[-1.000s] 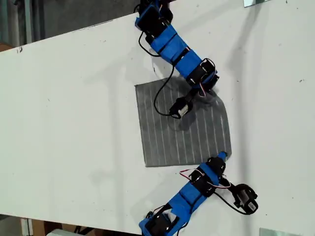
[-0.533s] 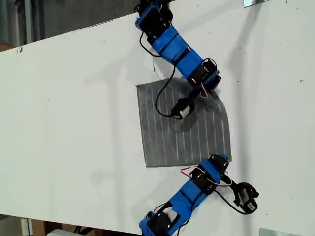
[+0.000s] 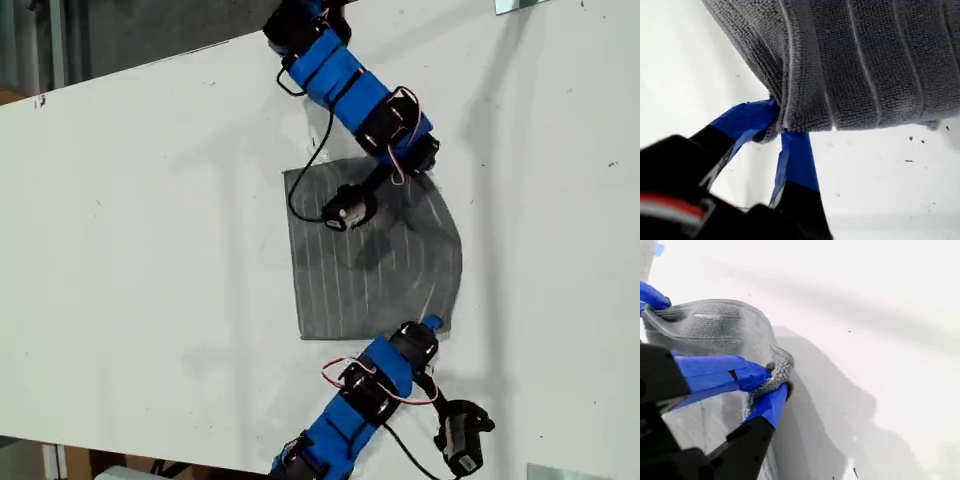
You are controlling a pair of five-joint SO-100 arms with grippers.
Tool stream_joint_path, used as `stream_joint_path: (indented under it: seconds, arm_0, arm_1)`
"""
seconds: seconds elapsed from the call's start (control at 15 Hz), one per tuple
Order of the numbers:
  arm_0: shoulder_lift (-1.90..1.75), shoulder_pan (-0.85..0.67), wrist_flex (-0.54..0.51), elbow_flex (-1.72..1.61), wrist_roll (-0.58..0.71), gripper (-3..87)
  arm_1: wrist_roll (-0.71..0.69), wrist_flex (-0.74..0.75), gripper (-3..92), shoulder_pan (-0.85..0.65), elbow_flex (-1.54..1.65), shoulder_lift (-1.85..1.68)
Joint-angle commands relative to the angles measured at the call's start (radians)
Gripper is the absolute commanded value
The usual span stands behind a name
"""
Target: Grasp corners of a square towel and fold twice.
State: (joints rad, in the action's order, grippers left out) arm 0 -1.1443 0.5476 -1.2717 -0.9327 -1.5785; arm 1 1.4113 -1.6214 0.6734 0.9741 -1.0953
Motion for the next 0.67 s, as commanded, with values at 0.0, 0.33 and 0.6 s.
stream_joint_path:
  seconds: [0.0,0.33,0.6]
  arm_0:
    - [-0.138,-0.051,-0.054,0.031,0.044,-0.2]
    - [-0.265,-0.232,-0.255,-0.057,0.055,-0.2]
    - [-0.531,-0.402,-0.232,-0.376,0.094,-0.2]
  arm_1:
    - [0.014,-0.061,-0.2,-0.011,-0.017,-0.144]
    - [-0.091,-0.107,-0.2,-0.199,0.098,-0.265]
    - [-0.227,-0.078,-0.2,-0.410,0.210,-0.368]
